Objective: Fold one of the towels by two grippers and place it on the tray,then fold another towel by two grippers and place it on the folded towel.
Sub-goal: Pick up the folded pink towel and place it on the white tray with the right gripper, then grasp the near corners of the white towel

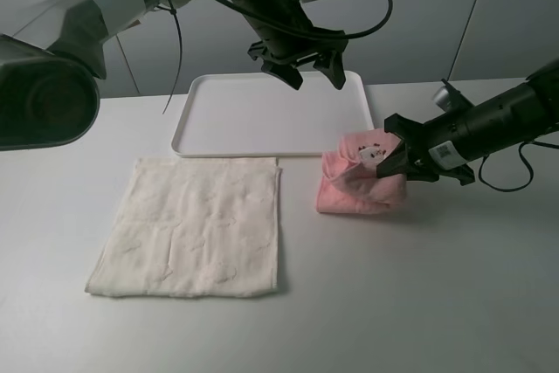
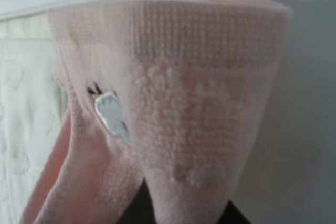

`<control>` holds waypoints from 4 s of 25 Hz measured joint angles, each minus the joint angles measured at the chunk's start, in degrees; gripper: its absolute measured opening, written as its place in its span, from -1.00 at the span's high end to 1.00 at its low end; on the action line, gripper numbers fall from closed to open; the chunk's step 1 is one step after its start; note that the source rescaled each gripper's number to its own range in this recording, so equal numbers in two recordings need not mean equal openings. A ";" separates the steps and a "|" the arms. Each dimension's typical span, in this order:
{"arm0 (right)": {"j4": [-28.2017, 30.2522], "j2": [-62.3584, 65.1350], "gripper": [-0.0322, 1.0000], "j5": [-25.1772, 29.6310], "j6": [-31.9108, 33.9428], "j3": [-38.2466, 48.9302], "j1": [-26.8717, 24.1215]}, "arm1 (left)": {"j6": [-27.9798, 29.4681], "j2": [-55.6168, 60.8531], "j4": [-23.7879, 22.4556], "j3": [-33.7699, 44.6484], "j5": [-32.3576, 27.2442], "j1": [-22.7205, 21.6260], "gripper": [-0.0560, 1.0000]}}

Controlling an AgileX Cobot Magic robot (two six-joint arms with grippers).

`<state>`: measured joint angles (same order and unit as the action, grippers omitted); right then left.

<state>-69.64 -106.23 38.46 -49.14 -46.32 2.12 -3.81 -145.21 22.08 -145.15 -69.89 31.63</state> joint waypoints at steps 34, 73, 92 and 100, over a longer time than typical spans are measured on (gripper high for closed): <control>-6.18 -33.81 0.75 25.25 19.76 -69.68 8.64 | -14.10 45.60 -2.44 77.51 24.98 -12.70 -0.92; 29.57 -24.54 -0.87 23.39 27.11 -69.13 5.29 | -18.44 52.10 -4.36 77.50 18.70 -12.97 -0.92; 39.52 2.41 -0.87 15.11 6.84 -25.39 23.03 | -58.07 58.02 -11.43 91.34 20.38 -22.35 -0.92; 44.03 2.41 -0.87 11.91 -2.46 -24.81 38.34 | -67.10 58.14 -11.72 97.26 20.27 -22.35 -0.92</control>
<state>-25.61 -103.82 50.37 -51.59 -71.13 40.46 -70.92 -87.07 10.37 -47.89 -49.62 9.28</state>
